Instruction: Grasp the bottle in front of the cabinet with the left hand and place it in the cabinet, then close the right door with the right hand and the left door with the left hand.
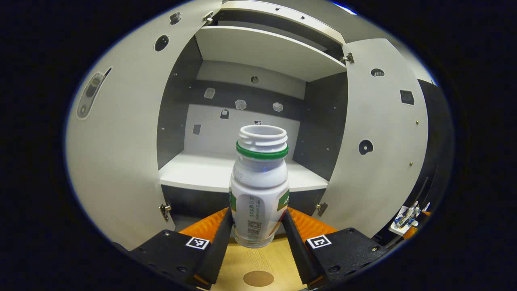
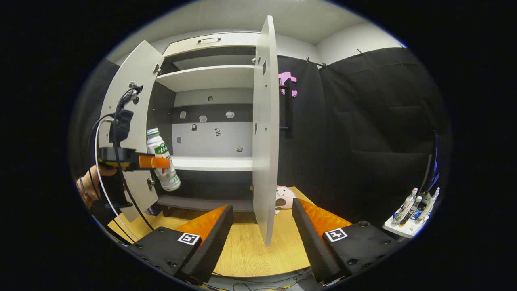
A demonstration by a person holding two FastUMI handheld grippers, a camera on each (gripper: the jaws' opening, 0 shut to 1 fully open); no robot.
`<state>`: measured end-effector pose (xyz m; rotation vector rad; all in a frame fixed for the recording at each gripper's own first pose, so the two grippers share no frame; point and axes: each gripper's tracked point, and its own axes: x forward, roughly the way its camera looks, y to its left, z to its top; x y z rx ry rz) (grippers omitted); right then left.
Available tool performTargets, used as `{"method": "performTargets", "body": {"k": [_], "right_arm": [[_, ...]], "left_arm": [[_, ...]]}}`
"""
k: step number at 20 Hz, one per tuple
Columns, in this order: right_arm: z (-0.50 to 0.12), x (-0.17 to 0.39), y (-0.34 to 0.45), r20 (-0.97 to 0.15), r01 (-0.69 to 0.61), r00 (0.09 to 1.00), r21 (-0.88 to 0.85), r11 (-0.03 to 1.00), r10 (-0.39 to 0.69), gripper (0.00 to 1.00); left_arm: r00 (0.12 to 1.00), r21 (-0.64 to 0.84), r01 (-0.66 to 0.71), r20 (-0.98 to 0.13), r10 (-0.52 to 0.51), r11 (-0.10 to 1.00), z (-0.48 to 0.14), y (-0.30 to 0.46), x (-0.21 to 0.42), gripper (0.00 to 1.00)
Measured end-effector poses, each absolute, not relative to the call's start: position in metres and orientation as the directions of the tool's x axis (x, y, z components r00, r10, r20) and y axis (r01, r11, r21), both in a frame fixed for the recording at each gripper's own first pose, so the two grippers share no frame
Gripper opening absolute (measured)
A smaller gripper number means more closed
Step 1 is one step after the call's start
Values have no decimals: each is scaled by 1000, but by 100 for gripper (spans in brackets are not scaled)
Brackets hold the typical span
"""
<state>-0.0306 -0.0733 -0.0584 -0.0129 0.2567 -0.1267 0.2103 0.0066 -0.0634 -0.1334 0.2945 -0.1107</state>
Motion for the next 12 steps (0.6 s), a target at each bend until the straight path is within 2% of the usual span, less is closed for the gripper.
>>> {"method": "performTargets", "body": {"k": [12], "right_arm": [[-52,-35,-108,-234,193,954,2,981,-187,96]], "left_arm": [[980,15,81,-185,-77,997,11,11,304,73]]}}
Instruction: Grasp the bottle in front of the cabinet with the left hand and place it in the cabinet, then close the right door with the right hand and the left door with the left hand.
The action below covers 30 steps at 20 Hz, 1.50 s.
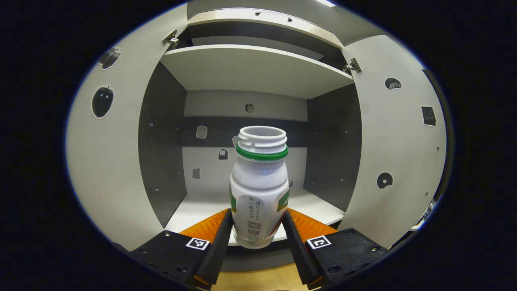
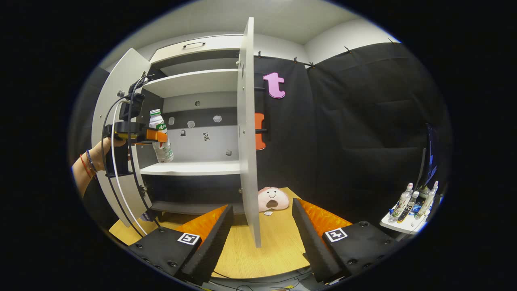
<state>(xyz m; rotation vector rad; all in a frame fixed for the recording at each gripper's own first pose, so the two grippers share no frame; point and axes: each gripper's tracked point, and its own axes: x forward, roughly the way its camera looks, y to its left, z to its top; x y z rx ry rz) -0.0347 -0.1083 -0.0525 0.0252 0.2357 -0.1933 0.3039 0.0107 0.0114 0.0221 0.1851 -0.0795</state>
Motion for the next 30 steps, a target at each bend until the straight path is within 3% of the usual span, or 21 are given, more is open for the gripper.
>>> {"method": "performTargets", "body": {"k": [11,20,26,30], "right_arm": [[-44,-32,-143,-219,268,940,0,963,-261,96],[-42,-26,-148,-217,290,934,1,957,-283,96],[-42,-28,-146,-220,286,935,-1,958,-279,96],[-41,-30,-147,-215,289,935,-1,957,-282,96]], "left_arm": [[958,28,79,-277,-68,996,-32,-6,373,73],[933,-31,42,-356,-51,999,-65,-6,392,74],[932,-9,34,-361,-35,999,-66,-5,393,80],[934,-9,30,-355,-31,1000,-64,-4,391,89]]}}
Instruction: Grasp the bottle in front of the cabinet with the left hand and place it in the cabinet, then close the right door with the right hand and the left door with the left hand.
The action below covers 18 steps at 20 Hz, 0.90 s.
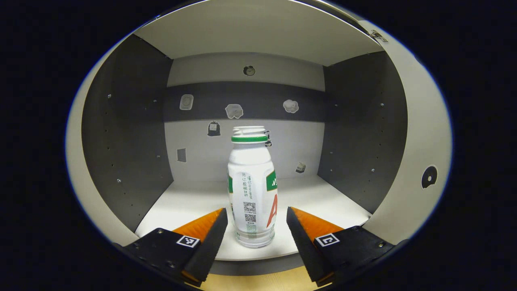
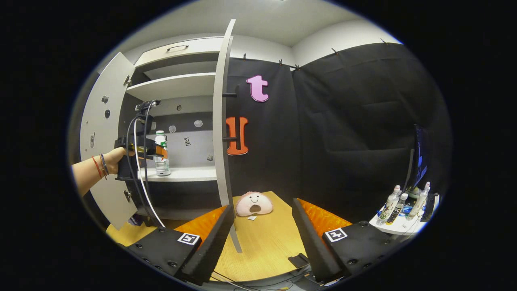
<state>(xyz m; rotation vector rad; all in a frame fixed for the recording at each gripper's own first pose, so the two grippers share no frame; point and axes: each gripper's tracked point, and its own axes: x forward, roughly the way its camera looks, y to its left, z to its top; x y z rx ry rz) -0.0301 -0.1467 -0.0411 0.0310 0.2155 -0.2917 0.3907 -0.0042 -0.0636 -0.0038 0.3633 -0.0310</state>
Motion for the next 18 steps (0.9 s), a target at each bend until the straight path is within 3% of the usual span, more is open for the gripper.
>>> {"method": "performTargets", "body": {"k": [10,15,18], "right_arm": [[-41,-26,-141,-214,266,941,-15,964,-263,96],[-35,-16,-144,-198,252,947,-30,967,-253,96],[-35,-4,-150,-195,238,950,-59,970,-245,96]], "left_arm": [[961,-24,-8,-276,1,1000,-34,14,331,94],[975,-72,-18,-222,2,997,-13,25,275,94],[984,-22,-37,-177,32,999,6,45,235,94]]}}
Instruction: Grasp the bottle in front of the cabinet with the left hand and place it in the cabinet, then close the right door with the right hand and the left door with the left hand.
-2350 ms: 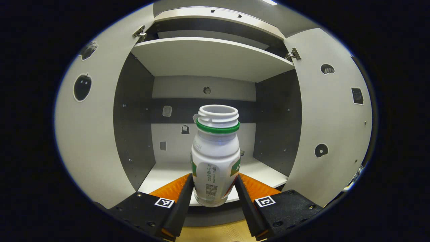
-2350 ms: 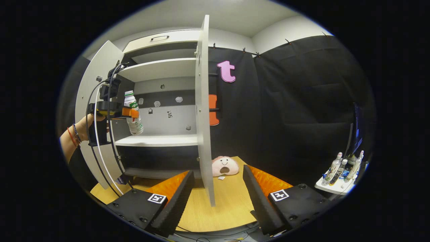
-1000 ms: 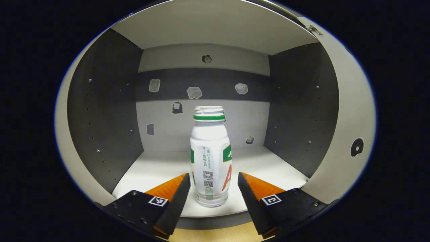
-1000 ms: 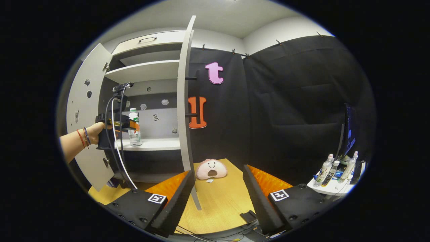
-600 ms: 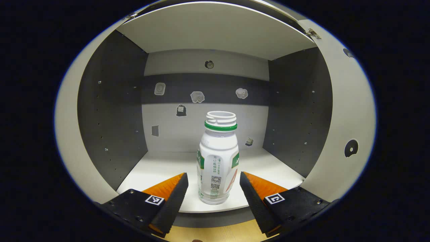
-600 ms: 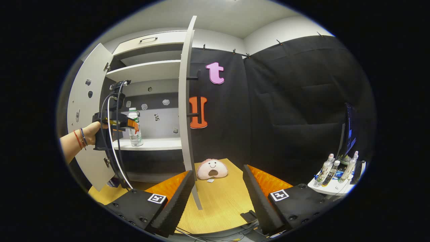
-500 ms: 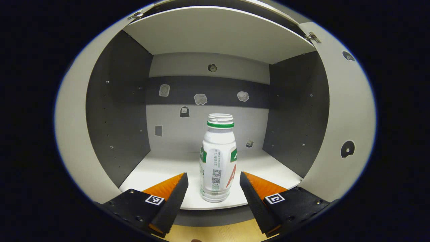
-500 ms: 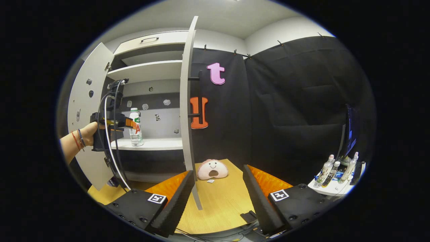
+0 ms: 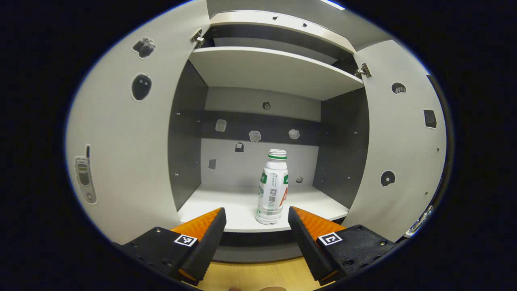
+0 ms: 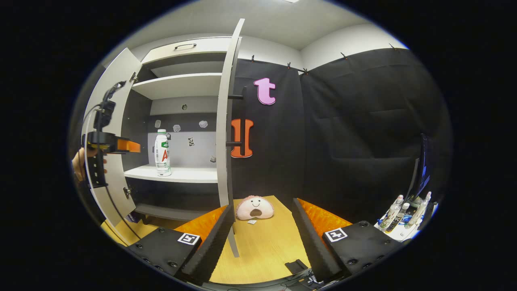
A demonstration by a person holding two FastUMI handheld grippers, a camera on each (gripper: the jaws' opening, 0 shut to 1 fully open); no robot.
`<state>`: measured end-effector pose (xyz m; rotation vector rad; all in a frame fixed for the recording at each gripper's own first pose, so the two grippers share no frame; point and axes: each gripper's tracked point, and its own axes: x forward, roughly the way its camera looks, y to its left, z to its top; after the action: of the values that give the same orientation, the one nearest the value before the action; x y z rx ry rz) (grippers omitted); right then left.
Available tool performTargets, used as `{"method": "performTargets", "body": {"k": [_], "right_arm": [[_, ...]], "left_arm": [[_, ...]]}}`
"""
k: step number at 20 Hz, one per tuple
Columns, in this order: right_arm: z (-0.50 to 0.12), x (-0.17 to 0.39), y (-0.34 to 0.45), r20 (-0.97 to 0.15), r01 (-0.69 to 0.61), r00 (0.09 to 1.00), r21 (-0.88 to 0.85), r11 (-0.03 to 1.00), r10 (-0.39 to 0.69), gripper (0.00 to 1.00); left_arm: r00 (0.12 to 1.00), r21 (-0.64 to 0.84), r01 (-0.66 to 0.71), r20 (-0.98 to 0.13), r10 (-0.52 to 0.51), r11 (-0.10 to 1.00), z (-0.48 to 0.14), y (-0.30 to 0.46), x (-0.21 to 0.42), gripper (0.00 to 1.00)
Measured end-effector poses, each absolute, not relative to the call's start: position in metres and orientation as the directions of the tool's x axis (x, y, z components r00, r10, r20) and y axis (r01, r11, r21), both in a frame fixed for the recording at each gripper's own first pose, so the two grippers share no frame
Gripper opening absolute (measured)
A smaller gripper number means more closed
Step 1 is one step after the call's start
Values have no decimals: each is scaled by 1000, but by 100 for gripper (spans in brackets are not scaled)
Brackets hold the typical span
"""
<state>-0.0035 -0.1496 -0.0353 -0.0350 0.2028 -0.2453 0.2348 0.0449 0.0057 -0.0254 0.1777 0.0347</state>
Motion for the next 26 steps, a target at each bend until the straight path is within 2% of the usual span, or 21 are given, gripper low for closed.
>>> {"method": "performTargets", "body": {"k": [4,8,14,19,26], "right_arm": [[-42,14,-159,-212,227,948,-65,972,-236,96],[-43,37,-176,-203,259,945,-21,966,-258,96],[-44,67,-184,-172,234,953,-98,967,-248,96],[-42,83,-183,-143,218,963,-89,972,-230,96],[-49,87,-177,-158,188,966,-107,976,-203,96]], "left_arm": [[990,33,-67,-126,70,997,21,59,178,94],[991,5,-70,-117,71,998,25,58,117,93],[992,-23,-62,-109,59,998,32,42,38,94],[996,-59,-38,-79,33,998,43,28,11,94],[994,-98,-57,-93,48,994,38,34,5,94]]}}
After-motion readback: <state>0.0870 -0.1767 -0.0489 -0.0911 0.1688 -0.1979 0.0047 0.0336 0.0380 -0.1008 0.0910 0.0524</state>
